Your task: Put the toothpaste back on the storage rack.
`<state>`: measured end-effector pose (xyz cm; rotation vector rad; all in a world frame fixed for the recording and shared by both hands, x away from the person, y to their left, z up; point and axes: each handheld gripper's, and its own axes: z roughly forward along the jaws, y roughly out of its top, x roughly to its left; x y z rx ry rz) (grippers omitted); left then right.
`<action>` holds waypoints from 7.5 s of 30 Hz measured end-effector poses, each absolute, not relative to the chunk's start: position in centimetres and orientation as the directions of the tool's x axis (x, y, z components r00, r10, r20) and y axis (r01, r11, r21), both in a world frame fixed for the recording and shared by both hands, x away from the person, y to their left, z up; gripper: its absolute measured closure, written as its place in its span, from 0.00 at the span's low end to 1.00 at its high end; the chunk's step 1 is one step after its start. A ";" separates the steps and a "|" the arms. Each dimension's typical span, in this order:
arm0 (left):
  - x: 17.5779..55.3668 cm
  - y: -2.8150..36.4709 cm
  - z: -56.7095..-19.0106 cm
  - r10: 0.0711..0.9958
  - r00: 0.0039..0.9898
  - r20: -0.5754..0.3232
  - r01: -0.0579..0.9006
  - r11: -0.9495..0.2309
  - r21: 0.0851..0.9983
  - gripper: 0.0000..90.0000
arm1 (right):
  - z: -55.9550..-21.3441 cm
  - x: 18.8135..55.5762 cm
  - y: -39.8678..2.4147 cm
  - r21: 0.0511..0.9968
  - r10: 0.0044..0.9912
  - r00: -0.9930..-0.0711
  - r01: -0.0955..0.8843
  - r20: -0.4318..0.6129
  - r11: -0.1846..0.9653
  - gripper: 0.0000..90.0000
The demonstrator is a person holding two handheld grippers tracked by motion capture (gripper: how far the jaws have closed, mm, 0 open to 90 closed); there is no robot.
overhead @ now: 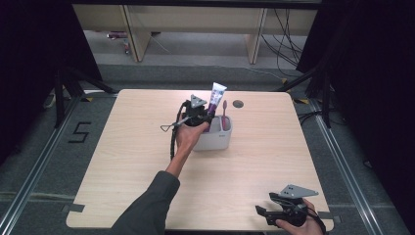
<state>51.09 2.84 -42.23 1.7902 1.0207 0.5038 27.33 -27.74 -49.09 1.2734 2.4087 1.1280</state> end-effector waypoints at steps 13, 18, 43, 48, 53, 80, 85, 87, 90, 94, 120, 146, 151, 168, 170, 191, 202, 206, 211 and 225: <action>50.8 2.6 -42.2 0.824 0.566 -0.028 0.405 -0.249 0.880 0.80 | -49.1 27.3 -27.7 0.700 0.771 -0.613 0.626 0.172 0.342 0.30; 50.8 2.6 -42.3 0.820 0.573 0.006 0.404 -0.288 0.868 0.78 | -49.1 27.3 -27.8 0.700 0.772 -0.613 0.626 0.171 0.343 0.30; 49.4 3.4 -39.7 0.824 0.566 0.022 0.352 -0.266 0.897 0.75 | -49.2 27.5 -27.7 0.700 0.760 -0.631 0.614 0.156 0.366 0.30; 49.3 3.7 -39.5 0.816 0.578 0.030 0.353 -0.283 0.892 0.74 | -49.2 27.5 -27.7 0.699 0.760 -0.631 0.614 0.155 0.367 0.30; 49.1 3.9 -39.4 0.819 0.573 0.001 0.362 -0.254 0.897 0.72 | -49.2 27.5 -27.7 0.697 0.758 -0.632 0.616 0.161 0.366 0.30; 47.4 7.2 -38.6 0.836 0.547 -0.050 0.395 -0.205 0.896 0.49 | -49.2 27.5 -27.7 0.696 0.768 -0.622 0.620 0.154 0.363 0.30; 46.9 8.2 -39.0 0.839 0.540 -0.065 0.409 -0.193 0.892 0.43 | -49.2 27.5 -27.7 0.694 0.766 -0.620 0.627 0.169 0.354 0.30; 46.7 8.6 -39.0 0.840 0.538 -0.077 0.415 -0.184 0.891 0.41 | -49.3 27.6 -27.7 0.696 0.763 -0.625 0.621 0.164 0.359 0.30; 46.4 9.0 -39.1 0.839 0.538 -0.082 0.414 -0.178 0.893 0.39 | -49.3 27.6 -27.7 0.696 0.764 -0.623 0.623 0.165 0.357 0.30; 45.9 9.6 -39.1 0.840 0.536 -0.086 0.411 -0.170 0.896 0.37 | -49.3 27.6 -27.8 0.697 0.770 -0.620 0.619 0.152 0.362 0.30; 40.6 12.8 -41.1 0.803 0.585 -0.114 0.394 -0.159 0.905 0.32 | -49.2 27.2 -27.8 0.688 0.777 -0.602 0.643 0.183 0.336 0.30; 36.2 14.8 -44.1 0.748 0.658 -0.086 0.354 -0.207 0.912 0.27 | -49.4 27.3 -27.7 0.695 0.774 -0.606 0.637 0.184 0.333 0.30; 35.2 14.9 -44.6 0.737 0.672 -0.073 0.346 -0.225 0.911 0.26 | -49.4 27.3 -27.8 0.694 0.774 -0.603 0.641 0.191 0.328 0.30; 31.9 15.0 -46.7 0.710 0.701 -0.063 0.346 -0.261 0.901 0.26 | -49.3 27.2 -27.9 0.690 0.774 -0.604 0.642 0.188 0.334 0.30; 31.4 15.1 -47.0 0.706 0.705 -0.059 0.347 -0.271 0.898 0.26 | -49.4 27.2 -27.9 0.686 0.773 -0.602 0.649 0.200 0.328 0.30; 27.1 15.9 -48.3 0.682 0.731 -0.032 0.335 -0.317 0.887 0.26 | -49.3 26.7 -28.4 0.699 0.782 -0.604 0.626 0.154 0.346 0.30; 25.7 16.3 -49.4 0.664 0.747 -0.017 0.346 -0.366 0.864 0.25 | -49.4 26.6 -28.4 0.701 0.784 -0.605 0.620 0.141 0.353 0.30; 25.1 16.5 -49.7 0.661 0.751 -0.019 0.354 -0.378 0.856 0.25 | -49.4 26.5 -28.3 0.697 0.788 -0.593 0.636 0.168 0.330 0.30; 24.5 16.5 -50.2 0.648 0.762 -0.012 0.356 -0.404 0.843 0.25 | -49.2 26.3 -28.3 0.690 0.790 -0.592 0.638 0.157 0.341 0.30; 24.9 16.6 -50.2 0.653 0.758 -0.009 0.355 -0.401 0.844 0.25 | -49.3 26.1 -28.3 0.691 0.792 -0.590 0.640 0.159 0.338 0.30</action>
